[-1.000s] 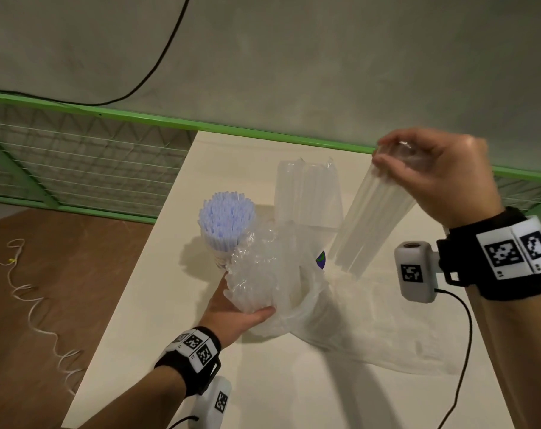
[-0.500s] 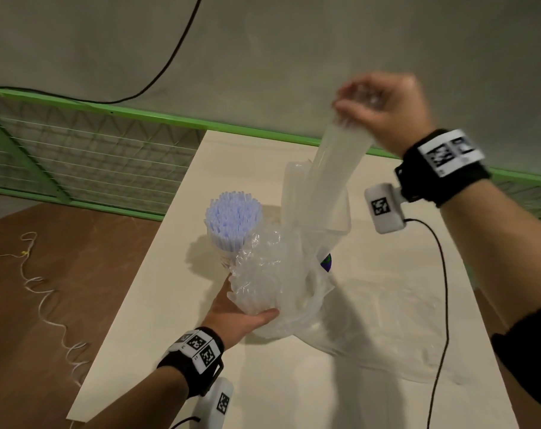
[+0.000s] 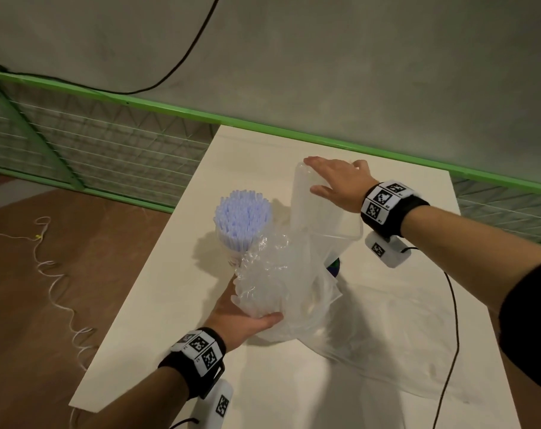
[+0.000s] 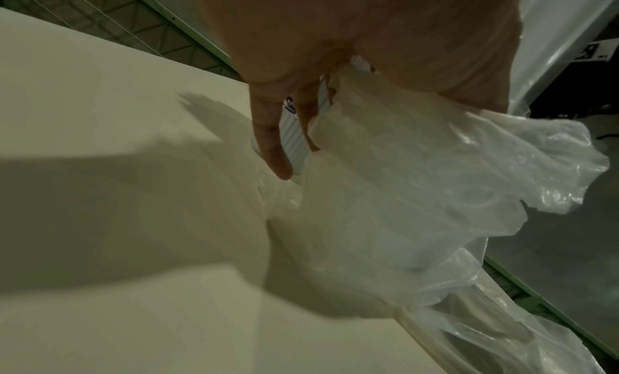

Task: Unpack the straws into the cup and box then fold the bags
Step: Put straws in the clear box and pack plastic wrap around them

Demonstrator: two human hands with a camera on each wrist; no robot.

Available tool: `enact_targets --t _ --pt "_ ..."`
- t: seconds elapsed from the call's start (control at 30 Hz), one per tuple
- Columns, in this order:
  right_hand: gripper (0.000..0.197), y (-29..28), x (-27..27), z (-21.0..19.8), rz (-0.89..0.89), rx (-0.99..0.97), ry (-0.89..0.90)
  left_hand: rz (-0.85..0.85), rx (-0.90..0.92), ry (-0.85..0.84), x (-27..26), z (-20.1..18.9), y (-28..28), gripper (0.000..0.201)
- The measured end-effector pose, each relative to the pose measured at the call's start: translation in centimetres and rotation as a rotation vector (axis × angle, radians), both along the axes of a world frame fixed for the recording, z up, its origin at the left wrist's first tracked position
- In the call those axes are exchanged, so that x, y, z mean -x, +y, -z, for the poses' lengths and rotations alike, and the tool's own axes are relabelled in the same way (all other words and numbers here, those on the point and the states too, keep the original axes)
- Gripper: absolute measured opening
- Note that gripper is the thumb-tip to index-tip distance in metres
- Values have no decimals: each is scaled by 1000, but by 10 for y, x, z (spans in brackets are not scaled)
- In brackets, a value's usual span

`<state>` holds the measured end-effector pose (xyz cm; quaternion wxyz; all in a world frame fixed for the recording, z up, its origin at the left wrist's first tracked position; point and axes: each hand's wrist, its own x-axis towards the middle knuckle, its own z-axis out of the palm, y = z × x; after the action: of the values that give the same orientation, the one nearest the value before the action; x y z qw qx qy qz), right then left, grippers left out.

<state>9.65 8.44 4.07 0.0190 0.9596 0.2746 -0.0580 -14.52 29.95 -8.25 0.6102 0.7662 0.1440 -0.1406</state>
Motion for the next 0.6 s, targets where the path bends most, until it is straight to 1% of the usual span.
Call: enact_targets --t 0.07,0.17,0.2,0.23,0.3,0.33,0.37,0.43,0.47,0.53,0.57,0.6 --pt "58 1 -1 0 23 -22 -28 1 5 -2 0 1 -1 89" --pt "62 -2 2 -5 20 -24 -13 5 -3 0 0 2 0 89" --pt "59 -3 6 -10 24 -91 -54 9 -5 5 -1 3 0 88" --pt "52 -4 13 -18 28 -202 -126 12 -10 7 -1 3 1 89" --pt "31 -6 38 -38 11 -481 -284 13 -21 6 -1 4 1 91" --pt "22 -9 55 -48 -2 -603 -317 10 -16 6 -1 5 2 92" --pt "18 -13 74 -57 2 -693 -310 10 -3 7 -1 6 2 92" --pt "13 -23 114 -62 109 -758 -192 14 21 8 -1 5 2 88" --pt "13 -27 133 -55 188 -747 -92 16 29 9 -1 6 1 85" --pt "12 -32 161 -28 326 -681 120 8 41 11 0 8 1 79" --pt "16 -31 171 -13 374 -630 195 0 48 12 0 9 1 78" --pt "29 -29 178 0 398 -580 251 -5 51 15 0 9 1 78"
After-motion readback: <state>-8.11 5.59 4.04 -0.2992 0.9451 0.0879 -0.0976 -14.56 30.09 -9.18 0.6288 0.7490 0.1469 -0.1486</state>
